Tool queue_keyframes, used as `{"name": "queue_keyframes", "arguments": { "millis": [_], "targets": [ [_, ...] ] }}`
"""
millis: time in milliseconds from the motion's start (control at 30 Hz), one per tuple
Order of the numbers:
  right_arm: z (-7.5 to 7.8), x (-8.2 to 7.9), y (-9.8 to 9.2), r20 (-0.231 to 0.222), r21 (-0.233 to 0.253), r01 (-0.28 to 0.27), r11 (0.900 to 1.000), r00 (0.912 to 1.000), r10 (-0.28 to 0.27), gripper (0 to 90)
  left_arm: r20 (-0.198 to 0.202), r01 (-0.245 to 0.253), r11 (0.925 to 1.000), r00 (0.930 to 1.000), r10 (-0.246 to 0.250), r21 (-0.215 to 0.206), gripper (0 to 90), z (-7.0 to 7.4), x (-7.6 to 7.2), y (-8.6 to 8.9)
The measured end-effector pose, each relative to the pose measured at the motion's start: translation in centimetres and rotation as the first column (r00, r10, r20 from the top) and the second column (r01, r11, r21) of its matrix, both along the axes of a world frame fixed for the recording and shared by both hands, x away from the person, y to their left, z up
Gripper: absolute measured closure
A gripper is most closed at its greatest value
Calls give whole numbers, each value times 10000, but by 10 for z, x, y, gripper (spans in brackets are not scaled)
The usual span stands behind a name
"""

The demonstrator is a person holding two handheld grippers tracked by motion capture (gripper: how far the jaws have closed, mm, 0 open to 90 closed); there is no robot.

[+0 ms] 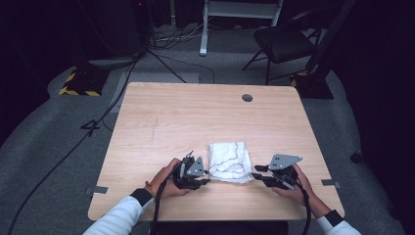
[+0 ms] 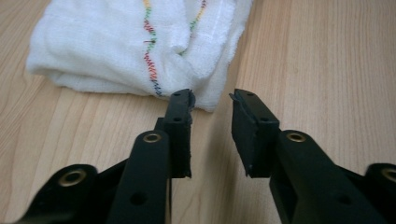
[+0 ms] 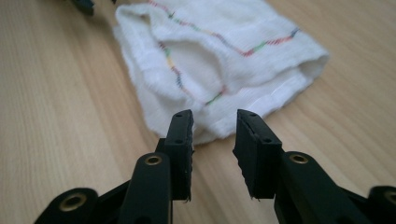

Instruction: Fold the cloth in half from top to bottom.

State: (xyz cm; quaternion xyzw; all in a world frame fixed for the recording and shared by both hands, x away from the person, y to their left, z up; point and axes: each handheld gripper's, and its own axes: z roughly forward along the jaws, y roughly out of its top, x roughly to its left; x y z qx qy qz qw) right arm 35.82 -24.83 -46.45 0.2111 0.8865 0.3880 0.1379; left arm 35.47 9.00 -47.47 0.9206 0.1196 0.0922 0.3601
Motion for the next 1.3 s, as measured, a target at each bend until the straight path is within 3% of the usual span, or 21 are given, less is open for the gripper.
{"name": "queue_keyframes", "arguments": {
  "millis": [167, 333, 433, 533, 567, 600, 700, 800, 867, 1000, 1167, 1233, 1300],
  "targets": [
    [-2, 14, 15, 208, -247, 165, 9996, 9997, -160, 624, -433, -724, 9956, 9966, 698, -601, 479, 6, 12, -1],
    [-6, 27, 32, 349, -510, 147, 9986, 9993, -129, 605, -469, -542, 9939, 9977, 499, -965, 424, 12, 22, -14],
    [-8, 33, 37, 318, -553, 144, 9984, 9994, -126, 620, -360, -382, 9969, 9987, 358, -691, 418, 8, 27, -24],
    [-11, 36, 40, 356, -794, 113, 9968, 9993, -84, 720, -554, -389, 9984, 9978, 366, -406, 483, 2, 32, -29],
    [-12, 36, 41, 332, -832, -23, 9965, 9994, 51, 823, -520, -413, 9985, 9979, 394, -348, 624, 0, 33, -28],
    [-12, 36, 41, 332, -832, -23, 9965, 9994, 51, 823, -563, -412, 9984, 9977, 390, -390, 624, -1, 35, -27],
    [-11, 34, 41, 364, -921, -166, 9956, 9991, 200, 888, -544, -300, 9970, 9982, 261, -715, 782, 3, 36, -20],
    [2, 25, 34, 478, -521, -506, 9974, 9974, 531, 892, -378, -16, 9961, 9993, -18, -887, 895, 9, 30, -15],
    [6, 21, 32, 464, -481, -593, 9971, 9970, 615, 892, -314, 377, 9950, 9987, -407, -925, 897, 12, 25, -14],
    [12, 5, 28, 455, -562, -967, 9937, 9940, 993, 888, -403, 557, 9965, 9975, -583, -616, 897, 9, 16, -13],
    [-1, -4, 27, 83, -958, -1140, 9888, 9933, 1153, 886, -621, 431, 9984, 9970, -452, -358, 892, 2, 14, -10],
    [-10, -7, 27, -53, -1211, -1067, 9869, 9943, 1069, 872, -666, 216, 9987, 9975, -246, -452, 847, 0, 15, -7],
    [-12, -9, 25, -140, -1161, -945, 9887, 9955, 935, 850, -630, 120, 9991, 9979, -146, -408, 803, 0, 15, -5]
  ]
}}
